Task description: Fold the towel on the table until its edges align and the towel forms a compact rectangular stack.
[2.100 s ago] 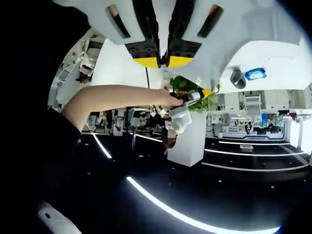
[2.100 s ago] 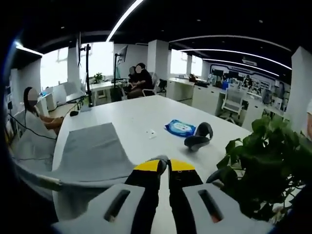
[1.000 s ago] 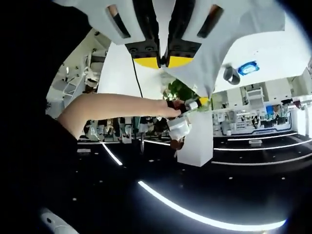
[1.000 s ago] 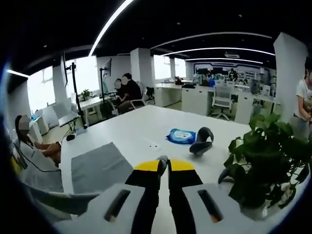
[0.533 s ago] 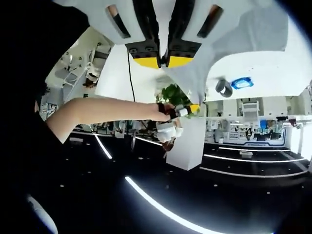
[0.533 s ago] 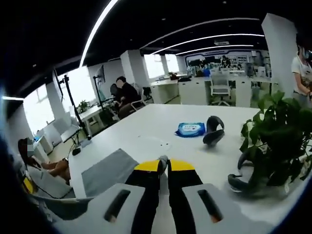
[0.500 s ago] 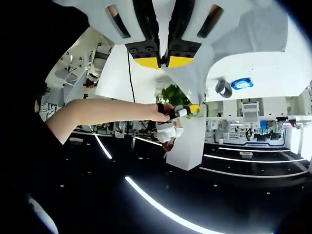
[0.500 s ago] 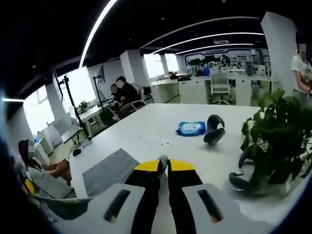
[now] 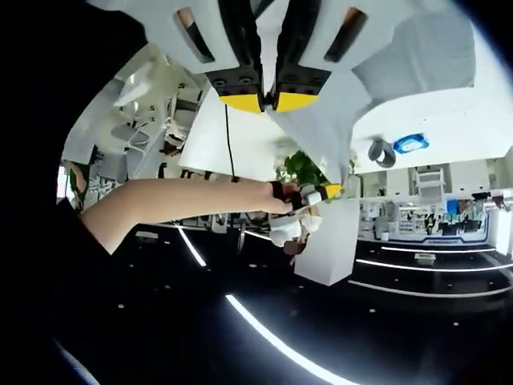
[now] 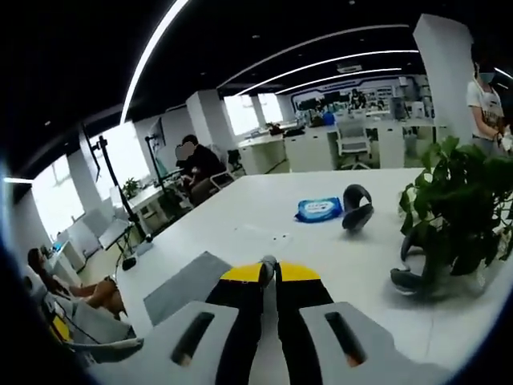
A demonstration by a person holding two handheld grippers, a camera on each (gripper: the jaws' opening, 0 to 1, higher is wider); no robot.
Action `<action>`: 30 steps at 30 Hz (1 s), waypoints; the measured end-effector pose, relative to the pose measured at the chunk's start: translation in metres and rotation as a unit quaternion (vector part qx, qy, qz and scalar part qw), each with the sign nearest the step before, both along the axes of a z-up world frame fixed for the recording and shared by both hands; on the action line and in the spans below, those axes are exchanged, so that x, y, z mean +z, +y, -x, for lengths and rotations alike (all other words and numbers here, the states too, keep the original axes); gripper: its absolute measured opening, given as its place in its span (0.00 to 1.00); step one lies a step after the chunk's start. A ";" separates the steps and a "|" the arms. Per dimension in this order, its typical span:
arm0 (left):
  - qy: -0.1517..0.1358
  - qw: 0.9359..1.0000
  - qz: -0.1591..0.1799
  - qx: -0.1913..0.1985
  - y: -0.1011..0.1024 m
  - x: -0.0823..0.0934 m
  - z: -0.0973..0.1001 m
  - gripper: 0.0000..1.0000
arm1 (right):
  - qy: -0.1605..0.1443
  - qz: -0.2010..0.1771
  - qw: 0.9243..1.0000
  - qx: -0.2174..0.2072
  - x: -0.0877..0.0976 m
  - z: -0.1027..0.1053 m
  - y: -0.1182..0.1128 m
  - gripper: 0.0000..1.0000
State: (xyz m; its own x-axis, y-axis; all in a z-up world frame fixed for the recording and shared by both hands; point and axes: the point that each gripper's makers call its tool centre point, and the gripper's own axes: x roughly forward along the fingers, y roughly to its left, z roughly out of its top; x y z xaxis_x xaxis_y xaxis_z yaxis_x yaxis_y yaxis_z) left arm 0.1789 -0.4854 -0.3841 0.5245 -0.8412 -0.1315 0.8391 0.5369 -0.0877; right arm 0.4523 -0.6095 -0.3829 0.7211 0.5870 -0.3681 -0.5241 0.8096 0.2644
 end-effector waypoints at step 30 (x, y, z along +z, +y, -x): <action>0.011 0.994 0.014 0.103 -0.005 -0.016 -0.014 0.04 | 0.010 -0.014 0.997 0.076 -0.020 -0.028 0.019 0.02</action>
State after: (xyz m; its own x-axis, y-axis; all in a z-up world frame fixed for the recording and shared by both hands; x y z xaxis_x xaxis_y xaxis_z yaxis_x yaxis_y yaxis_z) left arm 0.1929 -0.4901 -0.3997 0.6839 -0.7192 -0.1226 0.7089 0.6948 -0.1215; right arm 0.4804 -0.5905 -0.4031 0.6159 0.6992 -0.3631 -0.6345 0.7134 0.2975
